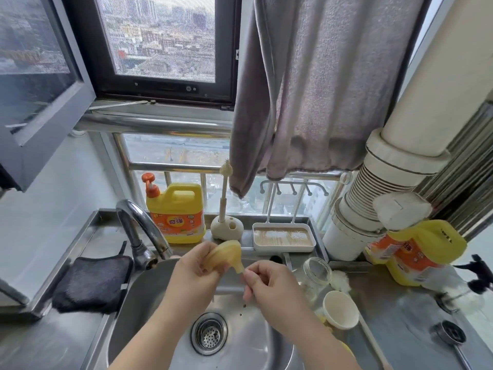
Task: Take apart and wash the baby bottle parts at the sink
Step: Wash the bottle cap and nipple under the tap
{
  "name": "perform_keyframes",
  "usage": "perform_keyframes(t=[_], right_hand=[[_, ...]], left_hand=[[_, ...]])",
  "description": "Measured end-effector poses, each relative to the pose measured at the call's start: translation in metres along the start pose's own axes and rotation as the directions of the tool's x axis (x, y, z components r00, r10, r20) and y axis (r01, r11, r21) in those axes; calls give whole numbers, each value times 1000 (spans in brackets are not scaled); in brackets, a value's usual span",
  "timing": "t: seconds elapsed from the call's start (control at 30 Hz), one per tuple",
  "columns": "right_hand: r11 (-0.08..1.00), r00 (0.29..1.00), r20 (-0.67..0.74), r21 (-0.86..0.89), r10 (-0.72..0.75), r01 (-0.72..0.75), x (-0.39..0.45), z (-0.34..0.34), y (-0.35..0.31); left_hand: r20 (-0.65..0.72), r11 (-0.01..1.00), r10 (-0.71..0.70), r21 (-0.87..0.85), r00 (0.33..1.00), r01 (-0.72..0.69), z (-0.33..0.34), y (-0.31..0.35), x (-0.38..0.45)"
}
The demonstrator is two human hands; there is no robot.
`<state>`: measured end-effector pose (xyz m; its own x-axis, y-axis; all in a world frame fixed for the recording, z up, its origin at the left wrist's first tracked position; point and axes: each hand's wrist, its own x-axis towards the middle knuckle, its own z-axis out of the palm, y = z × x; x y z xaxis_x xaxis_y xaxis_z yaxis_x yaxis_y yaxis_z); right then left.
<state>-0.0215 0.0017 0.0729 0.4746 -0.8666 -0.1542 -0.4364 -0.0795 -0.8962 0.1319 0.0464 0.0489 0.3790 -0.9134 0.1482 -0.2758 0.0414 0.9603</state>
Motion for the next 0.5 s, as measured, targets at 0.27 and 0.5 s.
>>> perform_keyframes(t=[0.27, 0.5], right_hand=[[998, 999, -43, 54, -10, 13, -2, 1, 2], [995, 999, -26, 91, -30, 32, -5, -5, 1]], left_hand=[[4, 999, 3, -41, 1000, -3, 1, 2, -2], [-44, 997, -17, -70, 999, 14, -4, -2, 1]])
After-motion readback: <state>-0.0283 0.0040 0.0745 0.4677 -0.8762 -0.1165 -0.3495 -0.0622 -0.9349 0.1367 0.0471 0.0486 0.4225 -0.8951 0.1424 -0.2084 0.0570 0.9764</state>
